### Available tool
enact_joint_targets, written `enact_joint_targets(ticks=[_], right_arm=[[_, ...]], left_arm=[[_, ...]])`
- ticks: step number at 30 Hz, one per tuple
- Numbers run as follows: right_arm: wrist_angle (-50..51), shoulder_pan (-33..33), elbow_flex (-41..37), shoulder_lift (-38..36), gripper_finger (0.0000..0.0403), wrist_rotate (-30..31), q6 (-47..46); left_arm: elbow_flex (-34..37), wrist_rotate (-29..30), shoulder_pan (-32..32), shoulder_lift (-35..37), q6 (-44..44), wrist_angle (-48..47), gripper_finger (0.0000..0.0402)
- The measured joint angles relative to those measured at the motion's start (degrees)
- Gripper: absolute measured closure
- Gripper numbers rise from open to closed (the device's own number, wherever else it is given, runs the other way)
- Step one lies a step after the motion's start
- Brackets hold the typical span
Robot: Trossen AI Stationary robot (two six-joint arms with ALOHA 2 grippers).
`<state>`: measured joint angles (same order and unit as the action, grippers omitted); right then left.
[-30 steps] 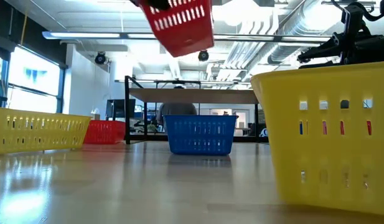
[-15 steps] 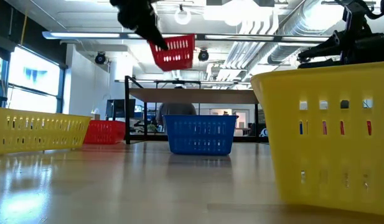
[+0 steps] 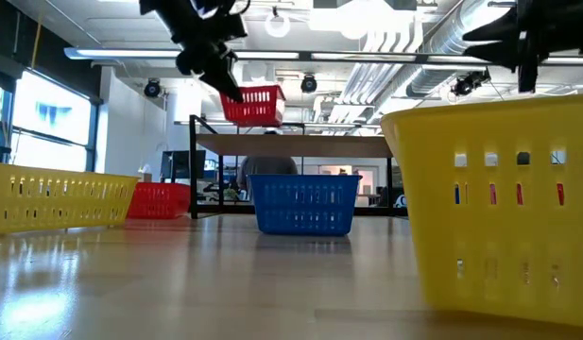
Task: Stack baskets on shelf by color
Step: Put the bottom red bin on the shelf
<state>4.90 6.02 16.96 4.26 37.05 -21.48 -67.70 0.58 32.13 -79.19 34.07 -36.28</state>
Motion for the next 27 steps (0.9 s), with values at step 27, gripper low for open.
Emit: enact_joint_targets(ticks=[27], right_arm=[[61.0, 0.0, 34.5, 35.8, 0.03, 3.4, -15.2]], left_arm=[[0.0, -3.0, 4.4, -2.0, 1.6, -2.3, 0.0401]])
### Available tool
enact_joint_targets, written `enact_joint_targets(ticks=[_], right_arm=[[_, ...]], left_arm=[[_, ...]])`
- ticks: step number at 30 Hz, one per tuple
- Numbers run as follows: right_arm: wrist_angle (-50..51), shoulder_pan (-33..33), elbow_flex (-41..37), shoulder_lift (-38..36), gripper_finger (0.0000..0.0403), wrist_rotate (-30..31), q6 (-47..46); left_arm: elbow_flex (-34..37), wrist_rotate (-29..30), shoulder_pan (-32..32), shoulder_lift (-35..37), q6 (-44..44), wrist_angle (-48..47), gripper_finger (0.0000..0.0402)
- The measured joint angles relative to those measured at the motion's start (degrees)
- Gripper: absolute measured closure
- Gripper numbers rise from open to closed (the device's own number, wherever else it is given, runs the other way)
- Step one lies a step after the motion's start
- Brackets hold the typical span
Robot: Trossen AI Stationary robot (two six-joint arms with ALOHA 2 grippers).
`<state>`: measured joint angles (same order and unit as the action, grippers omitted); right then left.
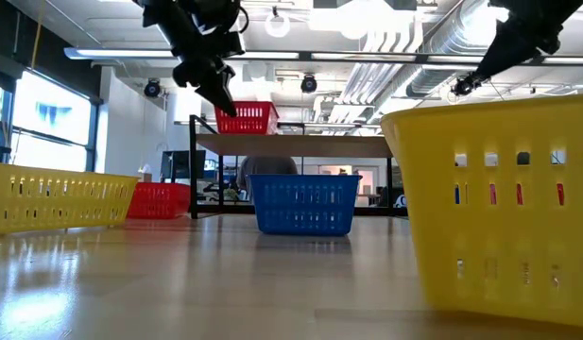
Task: Stack baskets on shelf by color
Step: Put the bottom red bin on the shelf
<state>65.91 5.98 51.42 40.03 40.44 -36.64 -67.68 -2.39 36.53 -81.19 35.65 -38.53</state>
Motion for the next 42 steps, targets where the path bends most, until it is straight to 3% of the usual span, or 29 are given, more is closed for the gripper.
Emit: enact_joint_targets(ticks=[6, 16, 23, 34, 42], right_arm=[[2.7, -1.4, 0.0, 4.9, 0.03, -3.4, -3.4], [3.1, -7.7, 0.0, 8.4, 0.03, -8.5, -0.6], [3.1, -12.1, 0.0, 8.4, 0.03, -9.5, -0.2], [2.9, -19.9, 0.0, 8.4, 0.0297, -14.6, 8.5], [2.6, -24.4, -0.1, 8.6, 0.0266, -19.8, 14.0]], left_arm=[[-0.2, -0.4, 0.2, -1.8, -1.6, -0.5, 0.0401], [-0.2, 0.0, 0.2, -2.3, -2.2, 0.6, 0.0397], [0.1, 0.1, 0.2, -2.5, -2.7, 0.3, 0.0357], [0.1, 0.3, 0.2, -2.5, -5.0, 2.7, 0.029], [0.1, 0.7, 0.2, -2.5, -6.5, 3.2, 0.0254]])
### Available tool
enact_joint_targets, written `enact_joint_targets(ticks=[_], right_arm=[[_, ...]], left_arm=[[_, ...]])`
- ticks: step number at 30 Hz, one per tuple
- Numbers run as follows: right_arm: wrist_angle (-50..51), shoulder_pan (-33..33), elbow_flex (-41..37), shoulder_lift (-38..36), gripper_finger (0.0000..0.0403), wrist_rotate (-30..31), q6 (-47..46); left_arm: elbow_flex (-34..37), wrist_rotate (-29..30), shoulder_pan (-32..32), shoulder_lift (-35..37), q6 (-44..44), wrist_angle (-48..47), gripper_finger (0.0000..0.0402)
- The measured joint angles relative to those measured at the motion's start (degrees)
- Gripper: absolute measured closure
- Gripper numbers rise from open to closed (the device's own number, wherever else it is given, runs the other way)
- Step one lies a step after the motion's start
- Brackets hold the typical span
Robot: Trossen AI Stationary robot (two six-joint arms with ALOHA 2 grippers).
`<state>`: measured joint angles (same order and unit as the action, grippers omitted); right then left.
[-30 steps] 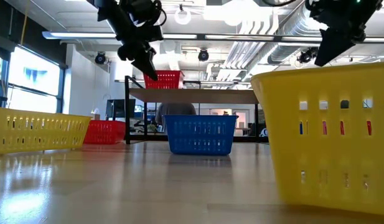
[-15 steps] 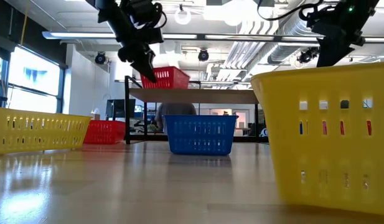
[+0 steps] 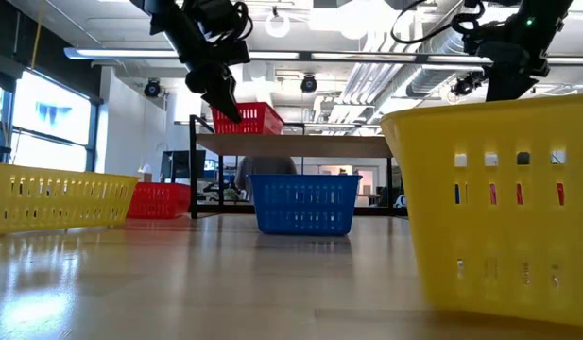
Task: Stack baskets on shelf by color
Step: Put the bottom red bin on the shelf, then put the top blue bin on the shelf
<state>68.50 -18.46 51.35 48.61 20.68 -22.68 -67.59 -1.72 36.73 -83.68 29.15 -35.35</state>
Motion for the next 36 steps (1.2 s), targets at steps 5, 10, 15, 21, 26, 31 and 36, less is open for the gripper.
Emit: enact_joint_targets(ticks=[5, 10, 15, 21, 26, 31, 36], right_arm=[[-0.5, -2.0, 0.0, 1.9, 0.0243, -2.7, 9.0], [-0.5, -3.8, 0.0, 5.3, 0.0238, -6.4, 18.2], [-0.4, -4.4, 0.0, 9.6, 0.0238, -8.8, 25.6], [-0.5, -4.4, 0.0, 14.3, 0.0238, -9.4, 29.8], [-1.3, -4.4, -0.4, 16.8, 0.0238, -9.3, 30.4], [-4.0, -4.4, -3.2, 17.5, 0.0238, -8.5, 28.8], [-7.4, -4.4, -6.2, 17.5, 0.0238, -7.2, 27.7]], left_arm=[[0.0, 0.0, 0.0, 0.1, -1.5, 0.0, 0.0238], [-0.1, 0.0, 0.0, 0.1, -1.8, 0.9, 0.0229], [-0.1, 0.0, -0.4, 0.2, -3.5, 2.1, 0.0229], [-0.2, 0.0, -1.0, 1.7, -3.5, 2.5, 0.0229], [-0.2, 0.4, -1.2, 4.0, -3.5, 2.8, 0.0229], [-0.2, 1.1, -1.2, 6.5, -4.0, 2.8, 0.0229], [-0.2, 1.1, -1.2, 9.1, -4.1, 4.1, 0.0229]])
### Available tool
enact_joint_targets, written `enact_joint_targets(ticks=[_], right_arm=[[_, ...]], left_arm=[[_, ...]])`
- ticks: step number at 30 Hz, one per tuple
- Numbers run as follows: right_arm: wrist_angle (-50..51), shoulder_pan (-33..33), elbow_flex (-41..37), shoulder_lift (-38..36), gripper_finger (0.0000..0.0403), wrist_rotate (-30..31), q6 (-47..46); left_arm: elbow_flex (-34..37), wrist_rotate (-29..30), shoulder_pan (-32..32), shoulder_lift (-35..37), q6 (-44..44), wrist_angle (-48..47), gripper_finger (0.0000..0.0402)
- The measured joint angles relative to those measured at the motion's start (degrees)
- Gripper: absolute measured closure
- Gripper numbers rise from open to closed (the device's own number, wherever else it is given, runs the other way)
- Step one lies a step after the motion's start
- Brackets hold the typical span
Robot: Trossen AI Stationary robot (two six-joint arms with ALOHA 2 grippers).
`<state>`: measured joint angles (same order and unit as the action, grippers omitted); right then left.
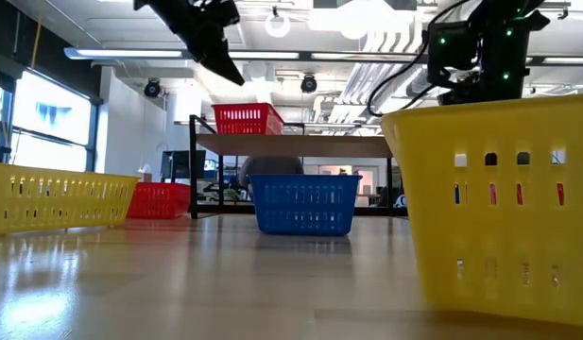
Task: Stack baskets on shelf by color
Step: Put the top blue bin on the shelf
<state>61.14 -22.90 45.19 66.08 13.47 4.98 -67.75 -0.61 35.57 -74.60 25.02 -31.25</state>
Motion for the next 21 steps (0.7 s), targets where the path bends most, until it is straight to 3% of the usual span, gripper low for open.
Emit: enact_joint_targets(ticks=[6, 9, 14, 21], right_arm=[[-5.1, 0.0, -3.6, 0.3, 0.0238, 0.2, 0.0], [-6.6, 0.0, -3.3, 1.2, 0.0238, 3.4, 0.0], [-6.6, -0.7, -3.3, 4.4, 0.0238, 1.9, 1.4], [-7.4, -0.7, -3.3, 10.0, 0.0238, 4.5, 1.5]], left_arm=[[0.0, 0.0, 0.0, 1.9, -0.9, 4.1, 0.0229], [0.0, 0.0, 0.0, 2.2, -0.9, 5.6, 0.0229], [0.0, 0.0, 0.0, 2.3, -0.9, 7.4, 0.0229], [0.0, 0.0, 0.0, 2.3, -0.9, 7.2, 0.0229]])
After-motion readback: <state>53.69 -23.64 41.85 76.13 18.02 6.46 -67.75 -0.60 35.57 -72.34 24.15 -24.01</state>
